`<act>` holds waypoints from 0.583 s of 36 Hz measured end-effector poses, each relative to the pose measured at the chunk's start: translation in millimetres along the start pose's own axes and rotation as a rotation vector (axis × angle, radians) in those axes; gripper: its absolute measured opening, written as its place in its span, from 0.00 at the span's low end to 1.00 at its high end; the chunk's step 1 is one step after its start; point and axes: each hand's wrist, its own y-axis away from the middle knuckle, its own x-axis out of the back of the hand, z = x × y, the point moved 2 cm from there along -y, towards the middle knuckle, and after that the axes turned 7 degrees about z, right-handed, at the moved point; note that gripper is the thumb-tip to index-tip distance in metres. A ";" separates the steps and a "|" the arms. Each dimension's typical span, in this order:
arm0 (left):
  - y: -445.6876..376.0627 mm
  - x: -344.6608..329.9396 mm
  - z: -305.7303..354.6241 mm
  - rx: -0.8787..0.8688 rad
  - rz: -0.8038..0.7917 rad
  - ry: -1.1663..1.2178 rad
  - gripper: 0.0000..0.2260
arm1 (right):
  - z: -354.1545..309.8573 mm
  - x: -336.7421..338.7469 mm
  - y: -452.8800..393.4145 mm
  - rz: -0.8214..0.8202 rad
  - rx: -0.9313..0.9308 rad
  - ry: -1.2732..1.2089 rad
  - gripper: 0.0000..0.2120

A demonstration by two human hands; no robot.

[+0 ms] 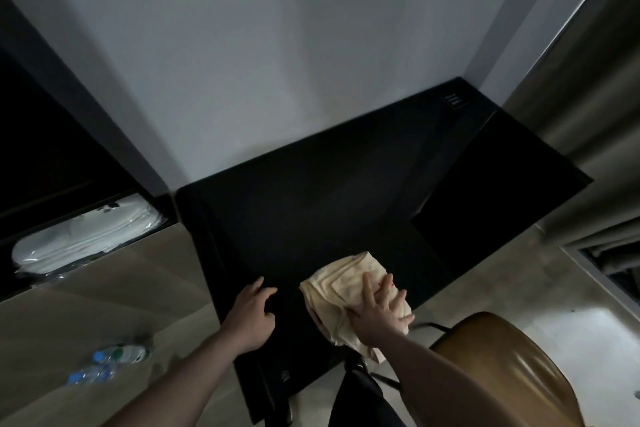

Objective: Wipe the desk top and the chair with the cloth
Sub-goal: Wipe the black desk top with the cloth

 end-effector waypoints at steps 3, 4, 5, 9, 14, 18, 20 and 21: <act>-16.5 -3.9 28.4 0.007 -0.028 -0.010 0.27 | 26.1 15.2 -20.9 0.016 -0.008 -0.007 0.42; -23.1 -5.1 38.9 0.007 -0.033 -0.015 0.27 | 35.8 20.7 -28.8 0.022 -0.011 -0.012 0.42; -29.7 -6.1 49.8 0.006 -0.034 -0.020 0.26 | 45.5 26.8 -36.9 0.029 -0.014 -0.020 0.42; -56.5 -9.5 90.8 0.032 -0.026 -0.017 0.26 | 83.4 55.5 -72.7 0.043 -0.037 -0.029 0.42; -79.1 -12.3 126.6 0.050 -0.008 -0.005 0.26 | 121.6 97.5 -113.7 0.050 -0.080 -0.047 0.42; -82.0 -11.7 139.4 0.056 -0.001 0.002 0.26 | 136.1 124.9 -136.9 0.063 -0.130 -0.032 0.42; -78.2 -11.0 137.5 0.068 0.006 0.001 0.26 | 133.5 129.5 -137.9 0.089 -0.125 -0.034 0.42; -74.9 -11.5 134.8 0.072 0.013 -0.001 0.27 | 129.3 129.9 -134.2 0.098 -0.120 -0.045 0.42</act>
